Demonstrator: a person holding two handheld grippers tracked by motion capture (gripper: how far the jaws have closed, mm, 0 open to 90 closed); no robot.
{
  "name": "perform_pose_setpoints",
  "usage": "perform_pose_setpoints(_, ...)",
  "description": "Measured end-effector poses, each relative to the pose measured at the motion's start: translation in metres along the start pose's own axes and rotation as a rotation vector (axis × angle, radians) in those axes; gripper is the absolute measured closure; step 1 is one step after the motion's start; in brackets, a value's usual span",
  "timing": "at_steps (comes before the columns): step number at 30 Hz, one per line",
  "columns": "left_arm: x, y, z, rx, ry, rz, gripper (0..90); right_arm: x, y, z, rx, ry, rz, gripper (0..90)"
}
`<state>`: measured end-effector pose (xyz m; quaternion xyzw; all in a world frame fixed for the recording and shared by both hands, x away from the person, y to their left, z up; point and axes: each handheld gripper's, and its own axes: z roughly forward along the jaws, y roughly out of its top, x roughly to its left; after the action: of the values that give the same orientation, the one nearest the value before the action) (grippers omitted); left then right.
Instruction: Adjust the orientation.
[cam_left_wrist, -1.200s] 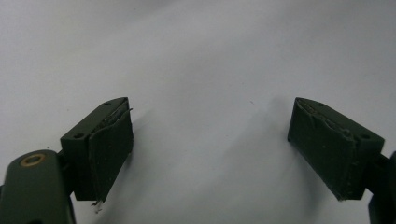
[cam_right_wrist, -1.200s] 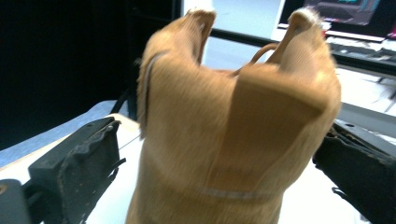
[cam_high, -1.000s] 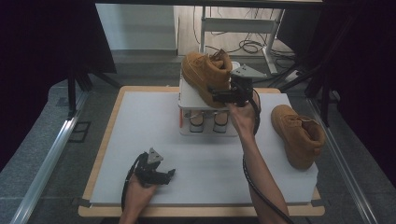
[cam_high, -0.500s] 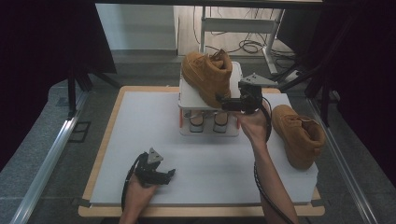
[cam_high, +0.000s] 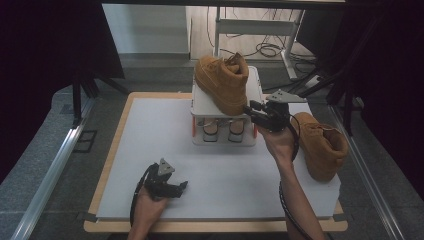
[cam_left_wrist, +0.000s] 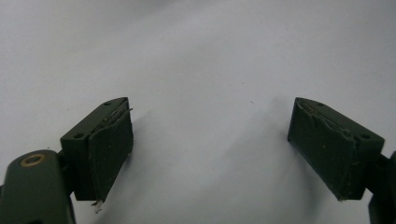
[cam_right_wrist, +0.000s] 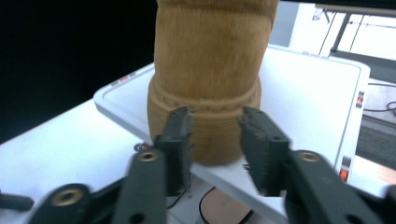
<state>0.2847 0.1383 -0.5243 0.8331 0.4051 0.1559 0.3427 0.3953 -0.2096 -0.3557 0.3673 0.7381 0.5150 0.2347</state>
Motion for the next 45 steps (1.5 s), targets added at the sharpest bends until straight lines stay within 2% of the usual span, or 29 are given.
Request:
perform_pose_setpoints(4, 0.0, 0.0, 0.0, 0.001, 0.0, 0.0, 14.2, -0.002, -0.008, 0.0, -0.008, 0.01, 0.009, 85.7)
perform_pose_setpoints(7, 0.0, 0.0, 0.0, 0.001, 0.0, 0.0, 14.2, -0.002, -0.011, 0.003, -0.002, 0.006, -0.005, 89.3)
perform_pose_setpoints(14, 0.0, 0.0, 0.0, 0.002, 0.001, -0.002, 14.2, -0.006, -0.015, 0.011, 0.025, 0.019, -0.008, 89.6)
perform_pose_setpoints(23, 0.0, 0.0, 0.0, 0.002, 0.0, -0.004, 14.1, -0.005, -0.015, 0.013, 0.023, 0.037, 0.002, 89.7)
perform_pose_setpoints(45, 0.0, 0.0, 0.0, 0.001, -0.001, -0.002, 14.2, 0.029, -0.006, 0.037, 0.045, 0.114, -0.061, 89.7)
